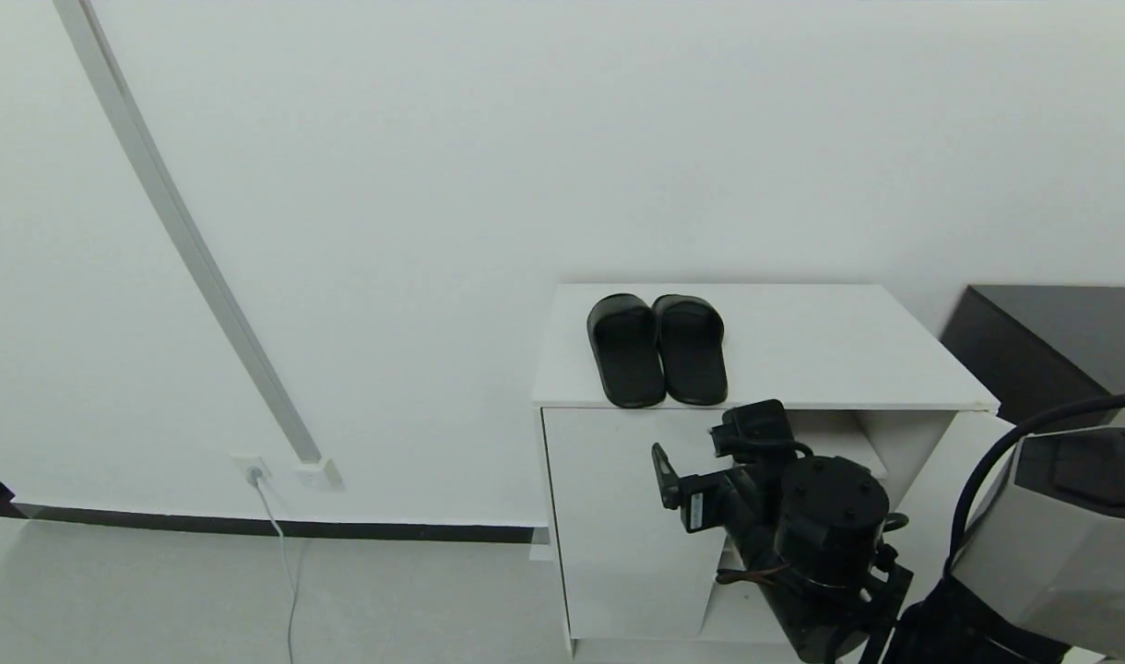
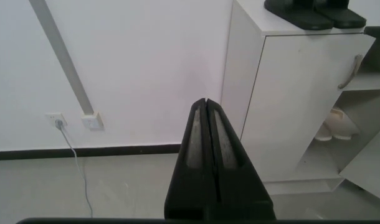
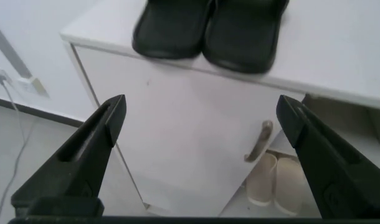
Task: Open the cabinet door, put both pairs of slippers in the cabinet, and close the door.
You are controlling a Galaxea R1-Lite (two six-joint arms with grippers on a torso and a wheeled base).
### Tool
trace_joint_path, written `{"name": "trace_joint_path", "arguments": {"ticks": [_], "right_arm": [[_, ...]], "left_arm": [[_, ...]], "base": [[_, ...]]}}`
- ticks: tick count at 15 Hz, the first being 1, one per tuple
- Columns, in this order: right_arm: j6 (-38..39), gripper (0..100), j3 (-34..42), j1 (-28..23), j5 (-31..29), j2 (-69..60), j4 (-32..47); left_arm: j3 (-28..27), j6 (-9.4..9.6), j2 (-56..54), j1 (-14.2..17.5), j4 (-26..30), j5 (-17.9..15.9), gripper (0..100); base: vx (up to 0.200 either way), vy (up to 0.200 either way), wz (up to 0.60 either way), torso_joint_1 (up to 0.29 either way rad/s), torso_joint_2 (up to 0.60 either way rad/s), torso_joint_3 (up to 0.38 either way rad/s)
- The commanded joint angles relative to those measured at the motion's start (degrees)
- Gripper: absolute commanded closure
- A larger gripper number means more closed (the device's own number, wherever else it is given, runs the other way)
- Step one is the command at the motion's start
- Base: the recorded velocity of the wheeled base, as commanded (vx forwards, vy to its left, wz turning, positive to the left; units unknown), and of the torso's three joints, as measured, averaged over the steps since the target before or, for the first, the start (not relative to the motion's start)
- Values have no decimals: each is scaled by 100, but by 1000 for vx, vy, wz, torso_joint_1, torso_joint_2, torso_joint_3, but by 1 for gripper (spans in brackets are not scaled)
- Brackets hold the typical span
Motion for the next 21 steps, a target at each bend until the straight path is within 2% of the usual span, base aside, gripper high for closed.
{"name": "trace_joint_path", "arguments": {"ticks": [1,5,7,11,13,17,21], "right_arm": [[3,0,4,-18,67,-70,0],[-94,0,-348,-106,234,-202,-79],[-24,0,-1095,-115,278,-677,1301],[1251,0,-2941,-106,208,-1301,4993],[1576,0,-3547,-106,-231,-1222,5933],[1593,0,-3512,-106,-416,-984,5880],[1602,0,-3327,-97,-416,-967,5819]], "left_arm": [[0,2,7,0,6,-1,100],[0,2,7,0,6,-1,100],[0,2,7,0,6,-1,100],[0,2,7,0,6,-1,100],[0,2,7,0,6,-1,100],[0,-7,7,0,6,-1,100],[0,-7,7,0,6,-1,100]], "base": [[0,0,0,105,-242,-110],[0,0,0,10,-16,-12],[0,0,0,0,0,0],[0,0,0,0,0,0],[0,0,0,0,0,0],[0,0,0,0,0,0],[200,0,0,-2,-2,4]]}}
